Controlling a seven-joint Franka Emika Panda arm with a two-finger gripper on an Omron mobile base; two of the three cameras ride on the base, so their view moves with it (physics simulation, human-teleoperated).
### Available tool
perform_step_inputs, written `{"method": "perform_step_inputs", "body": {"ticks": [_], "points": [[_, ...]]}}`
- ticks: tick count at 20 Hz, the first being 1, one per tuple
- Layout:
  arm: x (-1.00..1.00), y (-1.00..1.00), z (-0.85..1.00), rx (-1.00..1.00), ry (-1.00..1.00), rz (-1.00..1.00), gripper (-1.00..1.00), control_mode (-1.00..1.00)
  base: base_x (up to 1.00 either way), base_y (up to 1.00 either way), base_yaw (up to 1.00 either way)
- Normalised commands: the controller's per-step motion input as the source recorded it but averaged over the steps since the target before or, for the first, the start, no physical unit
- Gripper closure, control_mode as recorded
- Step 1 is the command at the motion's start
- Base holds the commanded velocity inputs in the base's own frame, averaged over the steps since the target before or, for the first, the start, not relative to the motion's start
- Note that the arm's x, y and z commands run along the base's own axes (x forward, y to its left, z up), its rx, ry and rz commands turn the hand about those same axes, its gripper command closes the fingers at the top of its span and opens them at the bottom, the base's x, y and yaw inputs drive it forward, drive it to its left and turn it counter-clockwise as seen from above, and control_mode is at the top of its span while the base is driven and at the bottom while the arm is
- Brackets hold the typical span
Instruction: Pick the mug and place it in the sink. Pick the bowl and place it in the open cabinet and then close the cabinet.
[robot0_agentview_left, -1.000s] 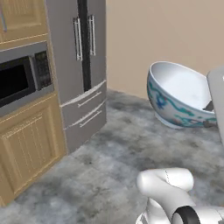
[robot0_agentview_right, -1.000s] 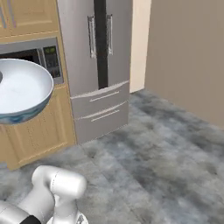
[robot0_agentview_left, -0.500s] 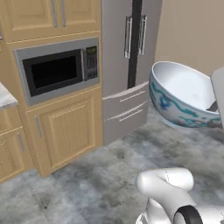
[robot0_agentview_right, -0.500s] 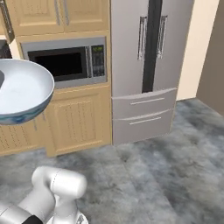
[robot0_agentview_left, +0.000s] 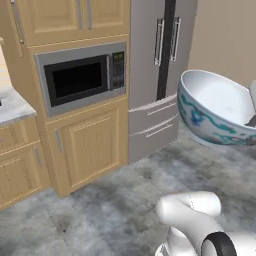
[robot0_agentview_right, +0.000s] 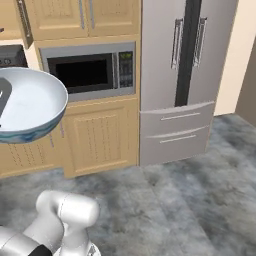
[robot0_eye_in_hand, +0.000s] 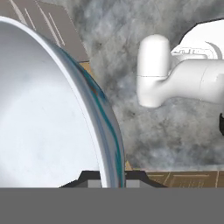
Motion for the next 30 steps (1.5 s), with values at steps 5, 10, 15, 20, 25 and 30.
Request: {"method": "perform_step_inputs", "body": {"ticks": [5, 10, 15, 20, 25, 30], "points": [[0.0, 0.0, 0.0, 0.0, 0.0, 0.0, 1.0, 1.0, 0.0, 1.0, 0.43], [0.0, 0.0, 0.0, 0.0, 0.0, 0.0, 1.0, 1.0, 0.0, 0.86, 0.45], [0.0, 0.0, 0.0, 0.0, 0.0, 0.0, 1.0, 1.0, 0.16, 0.21, 0.32], [0.0, 0.0, 0.0, 0.0, 0.0, 0.0, 1.0, 1.0, 0.48, -0.05, 0.04], [0.0, 0.0, 0.0, 0.0, 0.0, 0.0, 1.0, 1.0, 0.78, 0.39, -0.02], [0.0, 0.0, 0.0, 0.0, 0.0, 0.0, 1.0, 1.0, 0.63, 0.58, -0.02]]}}
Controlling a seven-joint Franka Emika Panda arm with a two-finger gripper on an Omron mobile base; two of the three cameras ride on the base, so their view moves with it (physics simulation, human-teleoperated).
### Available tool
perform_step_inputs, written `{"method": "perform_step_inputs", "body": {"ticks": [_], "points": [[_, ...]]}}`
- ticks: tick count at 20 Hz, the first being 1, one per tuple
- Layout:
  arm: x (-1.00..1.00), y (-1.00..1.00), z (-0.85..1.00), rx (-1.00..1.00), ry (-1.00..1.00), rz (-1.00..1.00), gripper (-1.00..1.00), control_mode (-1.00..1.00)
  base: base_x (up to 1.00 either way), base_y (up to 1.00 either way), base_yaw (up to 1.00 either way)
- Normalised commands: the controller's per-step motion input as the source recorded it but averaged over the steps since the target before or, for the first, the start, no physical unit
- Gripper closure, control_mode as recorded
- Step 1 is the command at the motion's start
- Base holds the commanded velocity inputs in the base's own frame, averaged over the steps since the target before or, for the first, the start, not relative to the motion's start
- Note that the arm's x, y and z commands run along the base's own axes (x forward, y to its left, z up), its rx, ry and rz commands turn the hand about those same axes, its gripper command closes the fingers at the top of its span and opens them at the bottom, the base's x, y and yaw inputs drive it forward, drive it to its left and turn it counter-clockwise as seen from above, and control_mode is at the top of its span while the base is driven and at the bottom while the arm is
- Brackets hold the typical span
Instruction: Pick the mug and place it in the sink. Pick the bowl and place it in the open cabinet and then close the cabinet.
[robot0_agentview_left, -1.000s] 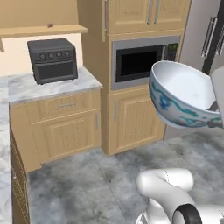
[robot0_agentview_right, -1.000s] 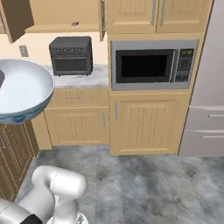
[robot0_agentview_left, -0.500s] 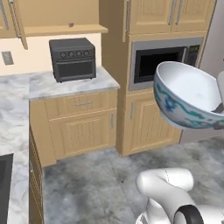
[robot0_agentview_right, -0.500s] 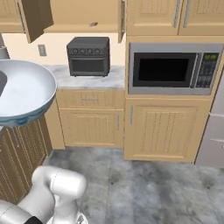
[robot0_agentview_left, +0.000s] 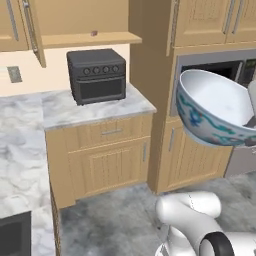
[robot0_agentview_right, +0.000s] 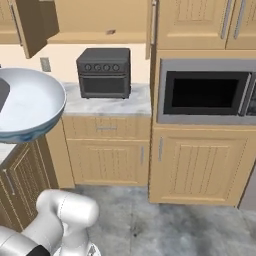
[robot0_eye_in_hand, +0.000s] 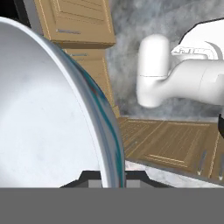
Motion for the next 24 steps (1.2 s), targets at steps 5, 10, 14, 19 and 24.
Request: {"method": "perform_step_inputs", "body": {"ticks": [5, 10, 14, 19, 24], "points": [[0.0, 0.0, 0.0, 0.0, 0.0, 0.0, 1.0, 1.0, 0.69, 0.19, 0.0], [0.0, 0.0, 0.0, 0.0, 0.0, 0.0, 1.0, 1.0, 0.76, 0.2, 0.0], [0.0, 0.0, 0.0, 0.0, 0.0, 0.0, 1.0, 1.0, 0.76, 0.29, 0.0], [0.0, 0.0, 0.0, 0.0, 0.0, 0.0, 1.0, 1.0, 0.69, 0.06, 0.0], [0.0, 0.0, 0.0, 0.0, 0.0, 0.0, 1.0, 1.0, 0.7, 0.26, 0.0]]}}
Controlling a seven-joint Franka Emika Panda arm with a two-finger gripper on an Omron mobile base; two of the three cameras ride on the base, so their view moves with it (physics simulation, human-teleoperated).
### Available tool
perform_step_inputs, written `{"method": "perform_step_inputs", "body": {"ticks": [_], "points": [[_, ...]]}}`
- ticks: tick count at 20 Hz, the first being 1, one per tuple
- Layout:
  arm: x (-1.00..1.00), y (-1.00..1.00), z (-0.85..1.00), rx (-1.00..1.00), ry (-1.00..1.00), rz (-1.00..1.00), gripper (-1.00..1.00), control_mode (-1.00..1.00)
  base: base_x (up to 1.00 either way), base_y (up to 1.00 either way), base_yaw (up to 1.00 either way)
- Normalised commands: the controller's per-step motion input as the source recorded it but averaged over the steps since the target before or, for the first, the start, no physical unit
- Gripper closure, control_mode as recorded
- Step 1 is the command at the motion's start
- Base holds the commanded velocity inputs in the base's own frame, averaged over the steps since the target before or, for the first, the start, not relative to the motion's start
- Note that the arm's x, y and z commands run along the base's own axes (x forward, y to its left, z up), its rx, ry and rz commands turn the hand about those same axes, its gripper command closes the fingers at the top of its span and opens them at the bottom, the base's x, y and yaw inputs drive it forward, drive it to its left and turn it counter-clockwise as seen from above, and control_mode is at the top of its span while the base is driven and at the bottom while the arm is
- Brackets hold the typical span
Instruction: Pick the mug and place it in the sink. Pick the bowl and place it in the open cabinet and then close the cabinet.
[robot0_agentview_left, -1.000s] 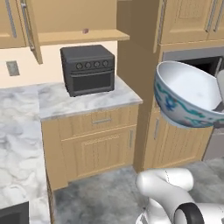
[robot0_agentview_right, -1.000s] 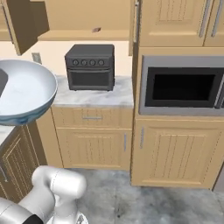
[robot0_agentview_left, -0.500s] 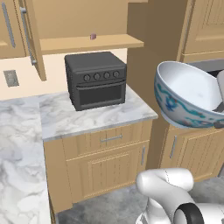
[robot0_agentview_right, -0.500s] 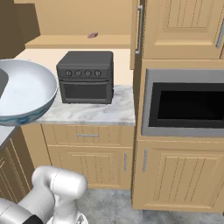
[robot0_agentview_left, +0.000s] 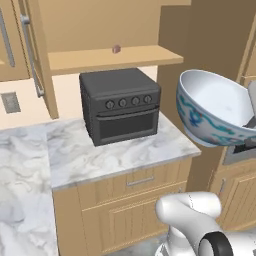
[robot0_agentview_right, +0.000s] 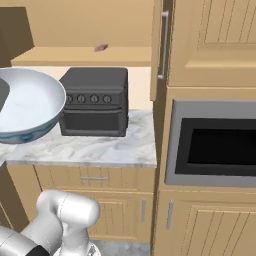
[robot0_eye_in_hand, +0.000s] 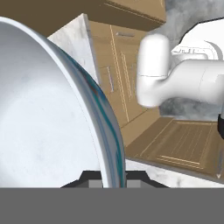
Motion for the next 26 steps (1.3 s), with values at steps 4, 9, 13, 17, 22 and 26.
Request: {"method": "perform_step_inputs", "body": {"ticks": [4, 9, 13, 17, 22, 26], "points": [[0.0, 0.0, 0.0, 0.0, 0.0, 0.0, 1.0, 1.0, 0.65, 0.19, 0.0], [0.0, 0.0, 0.0, 0.0, 0.0, 0.0, 1.0, 1.0, 0.46, 0.07, 0.0], [0.0, 0.0, 0.0, 0.0, 0.0, 0.0, 1.0, 1.0, 0.29, 0.12, 0.0], [0.0, 0.0, 0.0, 0.0, 0.0, 0.0, 1.0, 1.0, 0.57, 0.15, 0.0], [0.0, 0.0, 0.0, 0.0, 0.0, 0.0, 1.0, 1.0, 0.62, 0.1, 0.0], [0.0, 0.0, 0.0, 0.0, 0.0, 0.0, 1.0, 1.0, 0.36, 0.0, 0.0]]}}
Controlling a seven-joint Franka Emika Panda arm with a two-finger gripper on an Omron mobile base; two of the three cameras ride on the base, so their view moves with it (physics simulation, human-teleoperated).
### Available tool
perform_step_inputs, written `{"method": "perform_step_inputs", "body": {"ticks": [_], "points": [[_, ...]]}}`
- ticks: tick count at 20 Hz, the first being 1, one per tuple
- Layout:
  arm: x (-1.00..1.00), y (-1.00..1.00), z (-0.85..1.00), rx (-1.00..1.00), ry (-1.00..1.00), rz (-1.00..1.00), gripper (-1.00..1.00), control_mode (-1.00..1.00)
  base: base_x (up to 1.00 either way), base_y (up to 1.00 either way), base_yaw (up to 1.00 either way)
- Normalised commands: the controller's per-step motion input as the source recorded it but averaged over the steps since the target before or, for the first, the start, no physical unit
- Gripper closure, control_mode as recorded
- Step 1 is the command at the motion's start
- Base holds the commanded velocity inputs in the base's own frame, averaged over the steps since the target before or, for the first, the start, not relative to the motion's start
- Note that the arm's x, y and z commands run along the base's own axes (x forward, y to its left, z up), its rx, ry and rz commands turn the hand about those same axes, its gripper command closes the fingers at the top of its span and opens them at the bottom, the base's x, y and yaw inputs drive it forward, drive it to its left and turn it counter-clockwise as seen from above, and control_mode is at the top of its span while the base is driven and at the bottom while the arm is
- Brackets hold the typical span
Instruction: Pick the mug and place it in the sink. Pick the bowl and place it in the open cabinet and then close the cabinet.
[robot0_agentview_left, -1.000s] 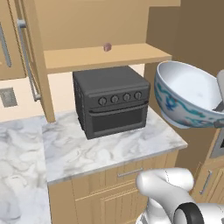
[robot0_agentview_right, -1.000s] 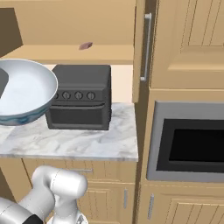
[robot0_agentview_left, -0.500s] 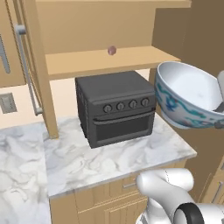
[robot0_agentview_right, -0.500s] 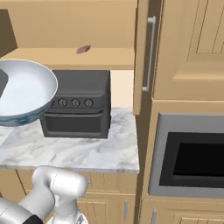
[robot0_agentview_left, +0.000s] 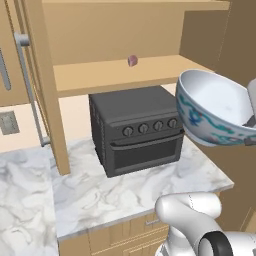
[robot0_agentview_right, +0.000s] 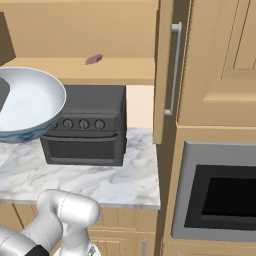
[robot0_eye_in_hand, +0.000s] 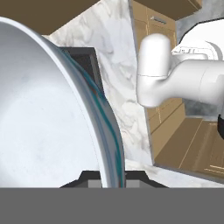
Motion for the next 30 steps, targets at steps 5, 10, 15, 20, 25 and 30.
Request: {"method": "perform_step_inputs", "body": {"ticks": [5, 10, 15, 20, 25, 30], "points": [[0.0, 0.0, 0.0, 0.0, 0.0, 0.0, 1.0, 1.0, 0.39, 0.01, 0.03], [0.0, 0.0, 0.0, 0.0, 0.0, 0.0, 1.0, 1.0, 0.31, 0.0, 0.21], [0.0, 0.0, 0.0, 0.0, 0.0, 0.0, 1.0, 1.0, 0.36, 0.0, 0.2], [0.0, 0.0, 0.0, 0.0, 0.0, 0.0, 1.0, 1.0, 0.3, 0.0, 0.16], [0.0, 0.0, 0.0, 0.0, 0.0, 0.0, 1.0, 1.0, 0.6, -0.05, 0.08], [0.0, 0.0, 0.0, 0.0, 0.0, 0.0, 1.0, 1.0, 0.74, -0.02, 0.0]]}}
